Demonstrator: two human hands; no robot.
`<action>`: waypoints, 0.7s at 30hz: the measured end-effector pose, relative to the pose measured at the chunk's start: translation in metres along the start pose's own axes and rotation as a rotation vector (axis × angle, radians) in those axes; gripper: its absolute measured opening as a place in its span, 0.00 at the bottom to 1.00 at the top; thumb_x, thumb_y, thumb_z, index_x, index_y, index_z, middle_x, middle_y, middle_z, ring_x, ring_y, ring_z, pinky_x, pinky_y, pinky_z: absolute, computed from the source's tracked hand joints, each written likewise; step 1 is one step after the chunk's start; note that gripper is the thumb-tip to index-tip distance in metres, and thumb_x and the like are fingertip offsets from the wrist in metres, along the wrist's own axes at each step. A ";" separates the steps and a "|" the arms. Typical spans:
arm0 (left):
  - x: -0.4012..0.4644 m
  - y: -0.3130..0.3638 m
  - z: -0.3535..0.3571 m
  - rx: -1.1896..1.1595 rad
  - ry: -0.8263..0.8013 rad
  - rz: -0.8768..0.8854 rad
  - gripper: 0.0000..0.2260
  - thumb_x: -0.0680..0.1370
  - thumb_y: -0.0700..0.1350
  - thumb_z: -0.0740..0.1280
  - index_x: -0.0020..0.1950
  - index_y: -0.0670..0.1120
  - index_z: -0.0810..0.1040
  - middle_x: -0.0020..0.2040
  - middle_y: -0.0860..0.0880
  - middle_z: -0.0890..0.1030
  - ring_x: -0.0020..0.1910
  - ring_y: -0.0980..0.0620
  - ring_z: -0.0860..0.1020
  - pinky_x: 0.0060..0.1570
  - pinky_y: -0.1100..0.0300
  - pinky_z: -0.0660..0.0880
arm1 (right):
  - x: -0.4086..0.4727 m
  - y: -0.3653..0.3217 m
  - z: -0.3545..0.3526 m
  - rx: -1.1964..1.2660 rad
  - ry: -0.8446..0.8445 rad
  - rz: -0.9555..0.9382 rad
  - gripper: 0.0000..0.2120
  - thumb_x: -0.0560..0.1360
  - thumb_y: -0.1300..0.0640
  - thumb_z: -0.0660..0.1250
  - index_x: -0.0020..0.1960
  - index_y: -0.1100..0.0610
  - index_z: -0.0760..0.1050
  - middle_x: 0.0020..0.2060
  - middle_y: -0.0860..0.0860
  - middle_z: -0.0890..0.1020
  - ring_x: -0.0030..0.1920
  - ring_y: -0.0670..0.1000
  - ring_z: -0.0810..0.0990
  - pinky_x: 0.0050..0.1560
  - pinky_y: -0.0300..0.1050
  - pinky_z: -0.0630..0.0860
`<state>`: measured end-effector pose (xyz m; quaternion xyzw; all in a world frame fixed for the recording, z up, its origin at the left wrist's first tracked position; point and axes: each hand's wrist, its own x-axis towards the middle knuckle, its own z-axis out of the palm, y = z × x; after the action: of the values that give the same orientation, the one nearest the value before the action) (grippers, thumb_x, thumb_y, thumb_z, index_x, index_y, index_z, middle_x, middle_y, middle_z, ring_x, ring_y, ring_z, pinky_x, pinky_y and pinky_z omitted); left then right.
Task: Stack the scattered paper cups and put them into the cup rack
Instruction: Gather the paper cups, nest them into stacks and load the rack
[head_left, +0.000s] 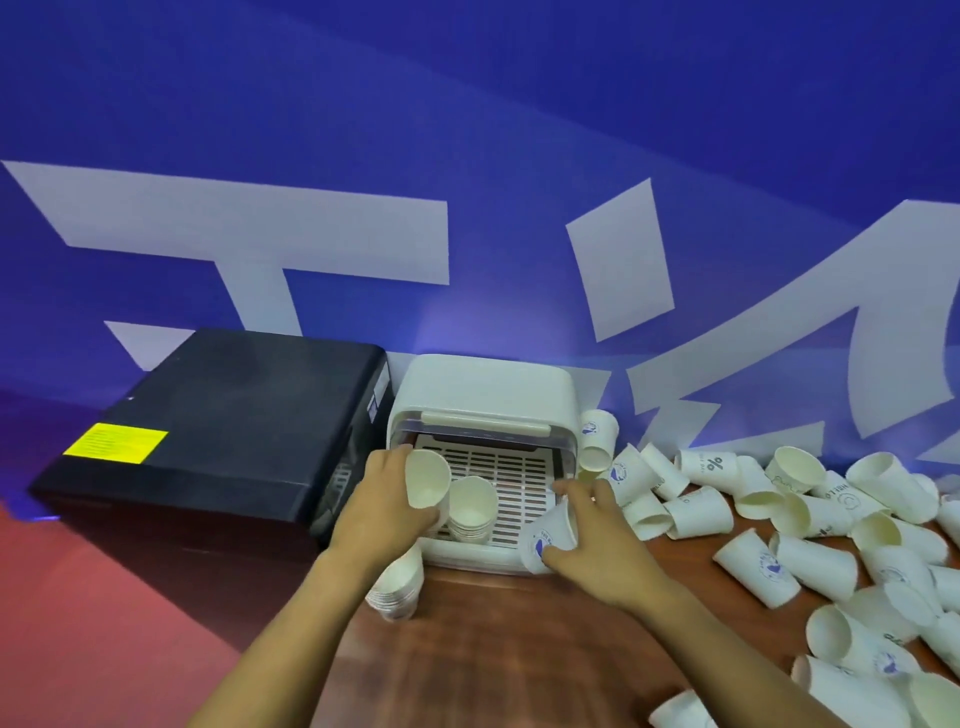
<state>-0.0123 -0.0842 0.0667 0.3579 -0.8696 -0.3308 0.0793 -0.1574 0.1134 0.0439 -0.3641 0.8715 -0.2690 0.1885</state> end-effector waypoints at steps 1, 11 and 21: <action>0.003 -0.005 -0.003 0.003 0.010 -0.004 0.27 0.69 0.46 0.71 0.66 0.49 0.67 0.64 0.49 0.67 0.57 0.46 0.75 0.53 0.54 0.73 | 0.005 -0.007 0.004 0.007 0.025 -0.006 0.34 0.67 0.52 0.71 0.69 0.49 0.60 0.61 0.48 0.64 0.61 0.48 0.68 0.59 0.38 0.67; 0.035 -0.032 -0.004 0.030 -0.007 0.033 0.28 0.71 0.49 0.71 0.69 0.52 0.65 0.64 0.51 0.67 0.56 0.49 0.75 0.52 0.54 0.75 | 0.047 -0.043 0.048 -0.117 0.180 -0.190 0.31 0.69 0.46 0.69 0.70 0.47 0.63 0.64 0.45 0.63 0.65 0.48 0.68 0.60 0.42 0.72; 0.048 -0.053 0.016 0.077 -0.104 0.027 0.32 0.72 0.57 0.69 0.72 0.53 0.61 0.68 0.53 0.65 0.61 0.48 0.73 0.56 0.50 0.75 | 0.062 -0.038 0.081 -0.271 0.088 -0.187 0.35 0.72 0.44 0.65 0.75 0.46 0.55 0.71 0.47 0.62 0.70 0.51 0.63 0.68 0.43 0.63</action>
<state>-0.0236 -0.1359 0.0163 0.3311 -0.8894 -0.3142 0.0245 -0.1358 0.0180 -0.0049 -0.4537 0.8694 -0.1812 0.0735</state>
